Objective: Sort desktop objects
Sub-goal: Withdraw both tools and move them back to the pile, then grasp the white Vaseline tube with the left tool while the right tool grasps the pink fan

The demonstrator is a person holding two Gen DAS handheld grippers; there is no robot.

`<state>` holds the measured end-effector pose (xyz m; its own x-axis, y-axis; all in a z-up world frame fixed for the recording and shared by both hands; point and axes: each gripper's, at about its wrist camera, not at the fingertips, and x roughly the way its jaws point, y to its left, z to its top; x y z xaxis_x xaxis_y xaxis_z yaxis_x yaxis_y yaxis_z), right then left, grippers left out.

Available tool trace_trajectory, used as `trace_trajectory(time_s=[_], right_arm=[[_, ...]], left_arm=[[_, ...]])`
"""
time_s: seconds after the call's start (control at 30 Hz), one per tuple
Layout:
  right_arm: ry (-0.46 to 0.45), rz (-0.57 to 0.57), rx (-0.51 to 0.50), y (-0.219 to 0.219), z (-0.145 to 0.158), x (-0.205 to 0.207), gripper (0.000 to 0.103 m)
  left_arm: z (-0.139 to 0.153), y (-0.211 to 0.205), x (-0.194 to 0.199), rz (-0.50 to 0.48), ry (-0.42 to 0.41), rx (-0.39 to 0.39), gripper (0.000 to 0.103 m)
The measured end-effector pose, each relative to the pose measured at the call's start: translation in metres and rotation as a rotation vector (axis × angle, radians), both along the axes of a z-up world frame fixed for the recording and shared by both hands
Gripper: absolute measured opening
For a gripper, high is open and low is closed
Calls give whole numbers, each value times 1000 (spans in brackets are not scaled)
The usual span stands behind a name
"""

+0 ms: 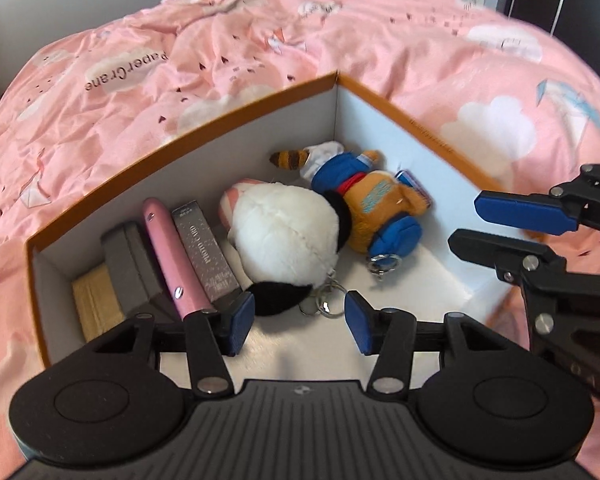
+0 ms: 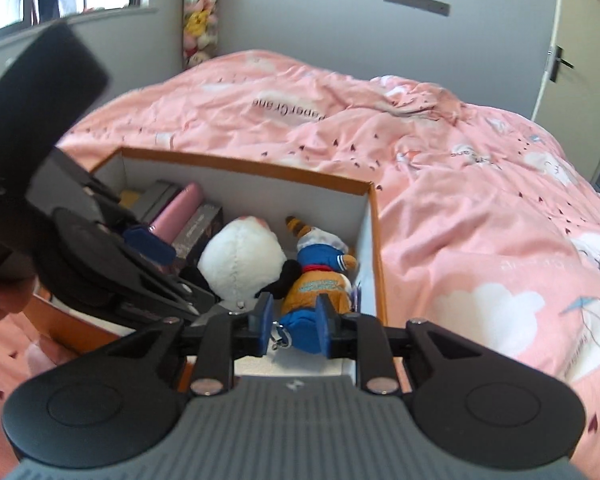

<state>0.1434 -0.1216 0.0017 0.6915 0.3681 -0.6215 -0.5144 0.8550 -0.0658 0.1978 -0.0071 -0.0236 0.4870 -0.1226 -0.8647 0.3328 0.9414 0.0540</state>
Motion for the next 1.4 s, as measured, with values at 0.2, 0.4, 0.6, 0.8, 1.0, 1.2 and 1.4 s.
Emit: trace_trajectory(time_s=[0.2,0.4,0.6,0.8,1.0,1.2,1.4], right_arm=[[-52,-8,36,-9,15,-24,26],[-75,46,70,-12,26,-54,26],[7,103,144,-21,23,-75,26],[70,159,150,-24,16,-93,29],[140,150,112,-31,-4,-106,34],[252,134,96,-35,-28,-108,34],[325,160,44,-26,-44,-107,34]], left_arm=[[28,10,-41,31,-103,-80,58],[49,25,-83,79,-183,-170,60],[57,40,-118,115,-242,-203,61],[54,58,-147,150,-238,-297,61],[27,71,-162,236,-94,-339,61],[-4,85,-172,339,63,-380,59],[-24,75,-173,373,158,-359,59]])
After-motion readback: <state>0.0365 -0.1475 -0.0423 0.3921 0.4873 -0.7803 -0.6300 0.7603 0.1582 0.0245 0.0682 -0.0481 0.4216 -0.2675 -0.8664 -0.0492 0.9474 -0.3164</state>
